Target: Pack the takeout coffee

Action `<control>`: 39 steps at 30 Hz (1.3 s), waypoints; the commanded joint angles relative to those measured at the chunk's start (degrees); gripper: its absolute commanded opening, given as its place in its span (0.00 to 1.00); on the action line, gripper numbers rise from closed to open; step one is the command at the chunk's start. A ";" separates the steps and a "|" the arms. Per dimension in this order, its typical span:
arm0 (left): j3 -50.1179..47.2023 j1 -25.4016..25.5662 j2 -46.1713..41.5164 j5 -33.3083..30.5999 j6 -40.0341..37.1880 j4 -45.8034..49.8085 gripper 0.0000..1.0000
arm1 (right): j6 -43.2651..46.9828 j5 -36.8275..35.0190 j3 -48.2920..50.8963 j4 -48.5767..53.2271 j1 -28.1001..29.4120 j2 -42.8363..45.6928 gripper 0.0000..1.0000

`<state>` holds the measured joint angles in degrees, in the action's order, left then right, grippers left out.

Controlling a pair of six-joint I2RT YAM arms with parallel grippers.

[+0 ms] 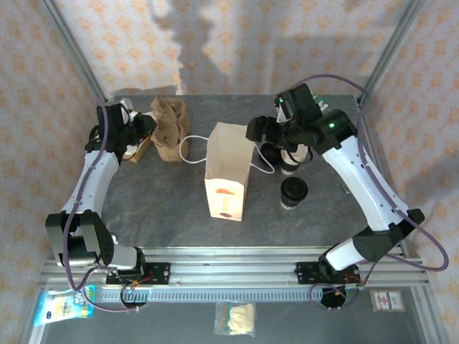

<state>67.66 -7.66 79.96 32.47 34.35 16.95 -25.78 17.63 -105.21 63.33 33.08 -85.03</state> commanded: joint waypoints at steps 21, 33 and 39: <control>5.70 -0.21 1.82 1.40 -16.36 8.97 0.54 | -1.77 1.09 0.88 -2.18 0.93 1.44 0.85; 7.37 1.99 5.24 -1.66 -20.60 11.61 0.23 | -2.76 1.28 2.20 -3.10 1.29 2.37 0.85; 8.62 2.79 5.17 -2.67 -20.56 12.15 0.05 | -2.98 1.35 2.37 -3.14 1.33 2.34 0.85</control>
<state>74.15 -5.23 84.90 31.29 14.55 27.73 -28.10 19.07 -103.44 61.17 34.09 -84.36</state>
